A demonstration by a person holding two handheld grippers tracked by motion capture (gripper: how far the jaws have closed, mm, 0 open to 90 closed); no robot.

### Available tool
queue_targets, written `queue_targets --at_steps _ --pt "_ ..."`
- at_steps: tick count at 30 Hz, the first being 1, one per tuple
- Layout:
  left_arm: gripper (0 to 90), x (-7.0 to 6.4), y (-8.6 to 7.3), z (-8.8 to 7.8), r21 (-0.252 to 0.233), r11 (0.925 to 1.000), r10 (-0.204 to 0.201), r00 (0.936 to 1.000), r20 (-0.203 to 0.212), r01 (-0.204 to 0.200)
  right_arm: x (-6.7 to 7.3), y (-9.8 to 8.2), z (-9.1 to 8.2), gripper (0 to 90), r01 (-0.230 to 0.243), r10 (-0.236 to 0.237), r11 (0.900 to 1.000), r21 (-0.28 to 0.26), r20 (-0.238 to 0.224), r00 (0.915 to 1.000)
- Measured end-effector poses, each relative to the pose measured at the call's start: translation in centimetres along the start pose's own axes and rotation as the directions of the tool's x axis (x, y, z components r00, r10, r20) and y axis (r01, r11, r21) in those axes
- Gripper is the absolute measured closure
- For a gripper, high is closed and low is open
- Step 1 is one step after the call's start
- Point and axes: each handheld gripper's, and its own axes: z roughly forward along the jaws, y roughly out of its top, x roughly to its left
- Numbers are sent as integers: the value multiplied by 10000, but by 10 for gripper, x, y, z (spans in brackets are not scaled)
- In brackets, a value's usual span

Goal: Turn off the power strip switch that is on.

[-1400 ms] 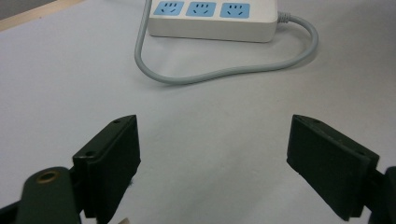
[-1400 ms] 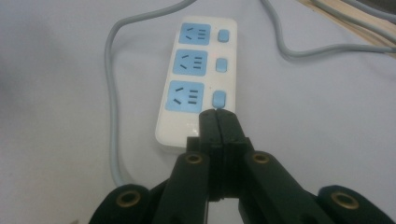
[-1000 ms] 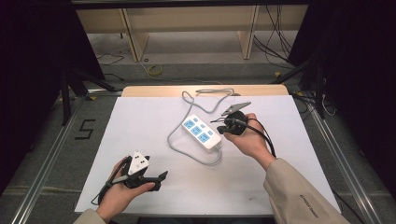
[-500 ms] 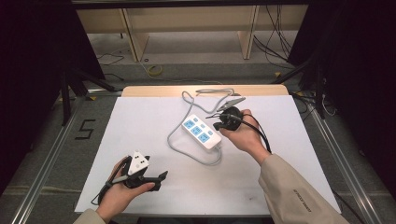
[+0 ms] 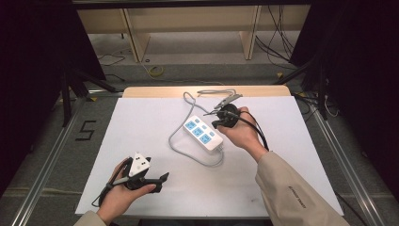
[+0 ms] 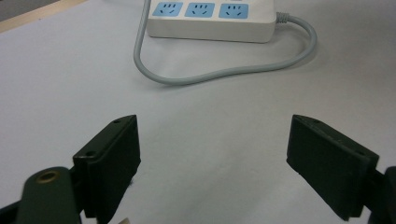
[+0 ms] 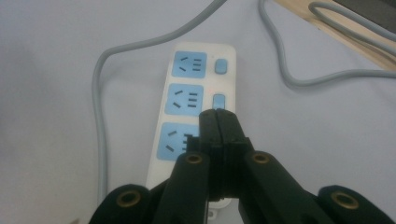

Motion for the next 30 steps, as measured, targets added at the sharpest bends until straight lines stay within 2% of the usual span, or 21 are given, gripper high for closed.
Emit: queue_targets --at_steps 22,30 --pt "171 0 0 0 -26 10000 27 10000 22 -27 2 14 28 900 169 -174 9987 485 89 9998" --pt "171 0 0 0 -40 10000 15 10000 41 -15 0 18 44 900 162 -176 9966 803 161 9997"
